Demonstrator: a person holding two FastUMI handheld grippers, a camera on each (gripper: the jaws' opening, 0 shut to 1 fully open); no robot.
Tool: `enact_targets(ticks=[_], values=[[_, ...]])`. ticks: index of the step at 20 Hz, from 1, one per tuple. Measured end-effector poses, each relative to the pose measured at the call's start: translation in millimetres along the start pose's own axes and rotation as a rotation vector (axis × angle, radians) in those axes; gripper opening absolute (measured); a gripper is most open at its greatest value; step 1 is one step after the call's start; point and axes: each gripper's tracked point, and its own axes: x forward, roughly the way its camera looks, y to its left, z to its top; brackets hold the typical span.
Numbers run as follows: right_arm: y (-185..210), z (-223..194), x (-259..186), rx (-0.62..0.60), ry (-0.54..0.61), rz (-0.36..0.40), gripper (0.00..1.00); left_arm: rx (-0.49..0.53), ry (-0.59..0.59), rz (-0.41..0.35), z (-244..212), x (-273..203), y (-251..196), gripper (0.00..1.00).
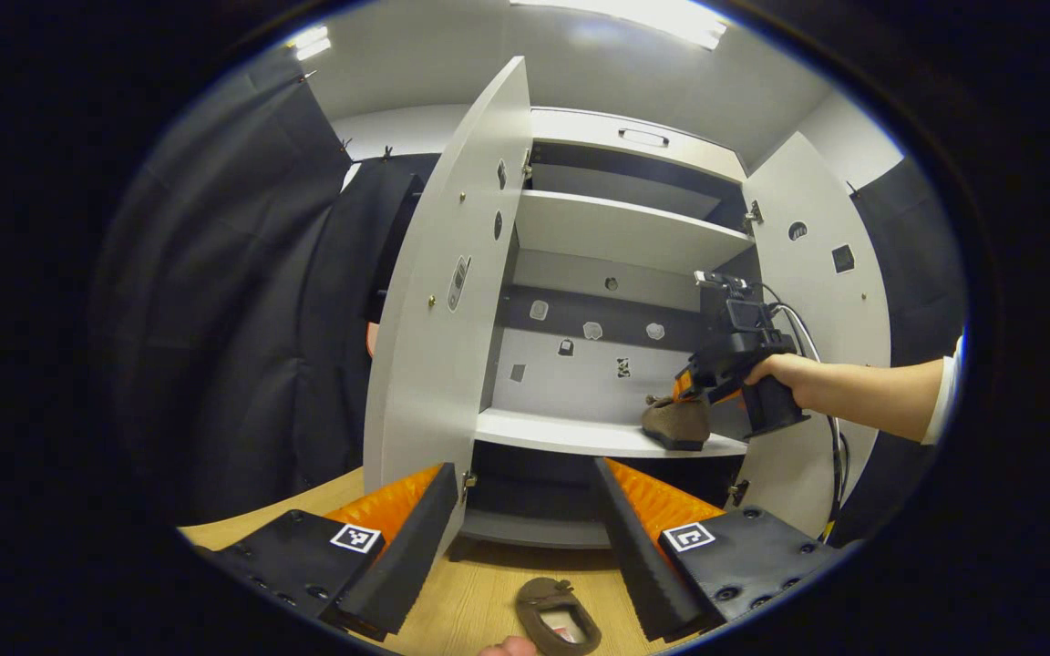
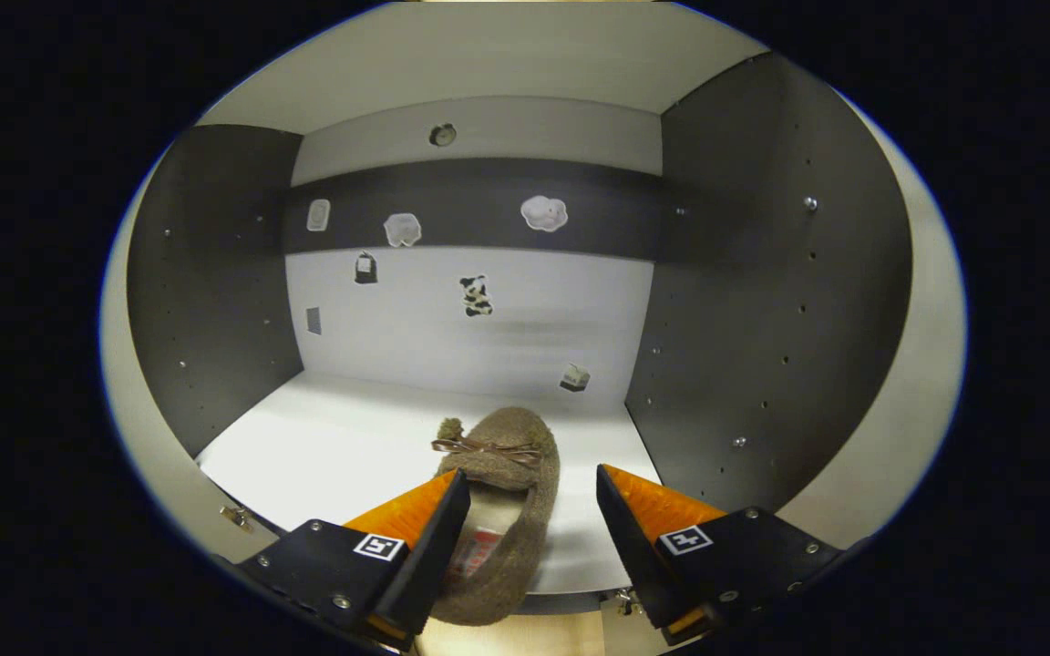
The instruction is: Grab one shoe with the right hand and put it into the shoe cabinet, grab the other shoe with the left hand and put it into the shoe cabinet; then close the right door with the right hand and the left door with the left hand.
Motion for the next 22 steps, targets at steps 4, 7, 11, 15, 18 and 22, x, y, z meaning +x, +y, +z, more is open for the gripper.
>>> enact_targets(ticks=[4, 7, 11, 15, 18, 22], values=[[18.2, 22.7, -43.8, 0.000, -0.083, 0.061, 0.86, 0.002, -0.003, 0.010, 1.2, -3.7, 2.6, 0.96], [27.1, 39.9, -81.4, 0.002, -0.172, 0.091, 0.93, 0.002, -0.002, 0.015, 1.4, -5.7, 3.8, 0.96], [38.0, 49.1, -135.7, 0.024, -0.254, 0.139, 0.94, -0.007, -0.005, 0.011, 3.1, -6.1, 2.6, 0.96], [38.7, 44.1, -181.6, 0.041, -0.342, 0.179, 0.98, -0.013, 0.006, -0.010, 2.0, -7.0, -4.9, 0.96], [31.9, 20.6, -209.6, 0.050, -0.380, 0.171, 0.94, -0.001, 0.017, -0.023, 0.7, -6.4, -8.4, 0.96], [24.9, -23.2, -241.3, 0.042, -0.428, 0.139, 0.94, 0.013, 0.045, -0.049, -6.3, -6.6, -17.0, 0.94]])
